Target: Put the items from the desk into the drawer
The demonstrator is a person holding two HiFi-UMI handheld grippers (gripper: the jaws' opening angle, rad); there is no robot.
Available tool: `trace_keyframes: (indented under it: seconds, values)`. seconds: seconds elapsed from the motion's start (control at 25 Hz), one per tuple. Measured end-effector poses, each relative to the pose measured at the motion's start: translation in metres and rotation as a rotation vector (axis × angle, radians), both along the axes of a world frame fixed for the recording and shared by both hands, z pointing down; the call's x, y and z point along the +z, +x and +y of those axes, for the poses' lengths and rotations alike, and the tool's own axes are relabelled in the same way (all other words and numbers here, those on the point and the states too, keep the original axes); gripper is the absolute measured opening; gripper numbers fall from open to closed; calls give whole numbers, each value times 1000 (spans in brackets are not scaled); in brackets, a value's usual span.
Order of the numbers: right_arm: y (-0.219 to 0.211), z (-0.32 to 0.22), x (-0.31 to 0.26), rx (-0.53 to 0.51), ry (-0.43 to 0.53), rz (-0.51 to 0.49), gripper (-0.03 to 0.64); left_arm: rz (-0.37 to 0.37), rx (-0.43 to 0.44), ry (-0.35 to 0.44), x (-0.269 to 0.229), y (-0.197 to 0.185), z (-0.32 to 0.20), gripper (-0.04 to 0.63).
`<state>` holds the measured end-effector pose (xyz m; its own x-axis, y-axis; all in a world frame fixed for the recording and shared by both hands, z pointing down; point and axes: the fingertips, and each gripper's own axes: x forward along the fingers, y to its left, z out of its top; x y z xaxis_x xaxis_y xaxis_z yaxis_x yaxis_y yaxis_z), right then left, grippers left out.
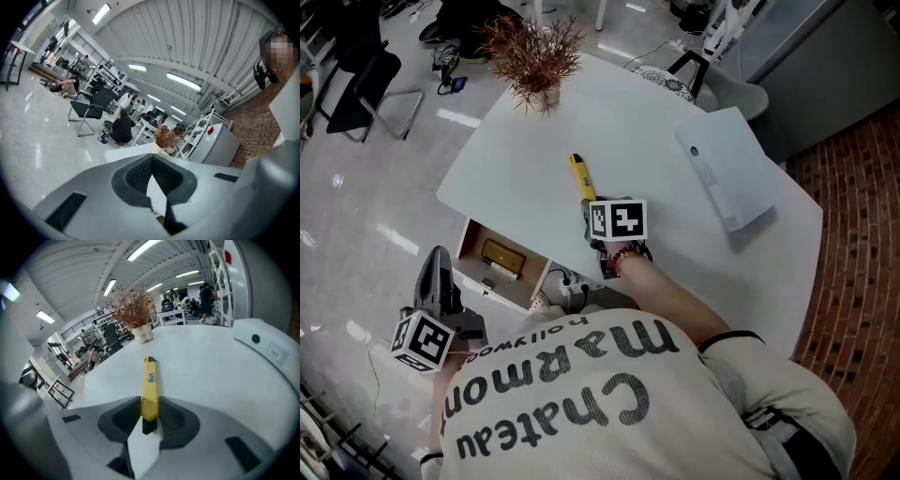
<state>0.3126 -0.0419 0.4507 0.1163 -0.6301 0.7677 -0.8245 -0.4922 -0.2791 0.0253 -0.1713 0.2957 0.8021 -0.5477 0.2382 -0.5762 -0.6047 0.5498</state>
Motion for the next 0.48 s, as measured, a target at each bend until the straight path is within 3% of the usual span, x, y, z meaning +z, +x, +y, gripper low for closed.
trace_keyframes:
  seconds: [0.48]
  values:
    - [-15,106,-12,-146,61,-131,121,11,-73,1,7,24,136,2]
